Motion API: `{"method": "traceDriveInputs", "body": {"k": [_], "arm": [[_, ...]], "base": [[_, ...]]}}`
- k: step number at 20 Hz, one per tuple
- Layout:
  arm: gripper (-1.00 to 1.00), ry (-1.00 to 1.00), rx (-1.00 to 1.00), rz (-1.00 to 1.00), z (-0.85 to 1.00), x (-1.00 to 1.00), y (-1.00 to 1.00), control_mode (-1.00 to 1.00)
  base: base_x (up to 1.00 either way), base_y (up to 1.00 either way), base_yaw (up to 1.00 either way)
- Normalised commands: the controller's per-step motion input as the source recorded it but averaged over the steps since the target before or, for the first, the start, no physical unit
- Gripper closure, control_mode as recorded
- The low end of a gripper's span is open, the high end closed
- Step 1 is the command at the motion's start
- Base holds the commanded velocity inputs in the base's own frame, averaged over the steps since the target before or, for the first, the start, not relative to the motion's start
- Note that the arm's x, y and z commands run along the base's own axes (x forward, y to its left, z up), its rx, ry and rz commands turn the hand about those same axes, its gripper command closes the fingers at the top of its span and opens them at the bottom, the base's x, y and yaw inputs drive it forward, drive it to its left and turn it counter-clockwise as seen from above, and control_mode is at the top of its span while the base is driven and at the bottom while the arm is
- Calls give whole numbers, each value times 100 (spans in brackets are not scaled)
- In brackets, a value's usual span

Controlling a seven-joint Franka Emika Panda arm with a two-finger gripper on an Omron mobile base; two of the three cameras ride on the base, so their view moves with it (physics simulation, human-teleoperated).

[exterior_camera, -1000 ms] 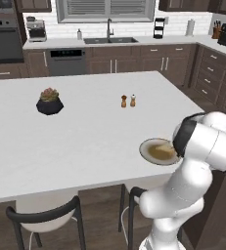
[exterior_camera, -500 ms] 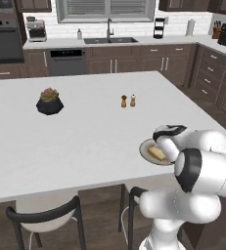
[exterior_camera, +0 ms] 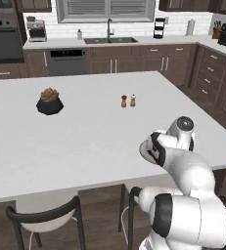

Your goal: Start the toaster. Once the lever pops up, take the bread to the plate on the dining counter.

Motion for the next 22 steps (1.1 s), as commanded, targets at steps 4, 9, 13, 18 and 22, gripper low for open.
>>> {"method": "traceDriveInputs", "body": {"k": [4,9,13,18,22], "arm": [[-100,20,0,-10,100,-59,-11,-100],[-100,12,2,-2,83,-91,-3,-100],[-100,-6,13,0,23,-100,9,-100],[-100,-24,9,4,0,-100,32,-100],[-100,-27,3,9,-1,-100,22,-100]], "base": [[0,0,0],[0,0,0],[0,0,0],[0,0,0],[0,0,0]]}}
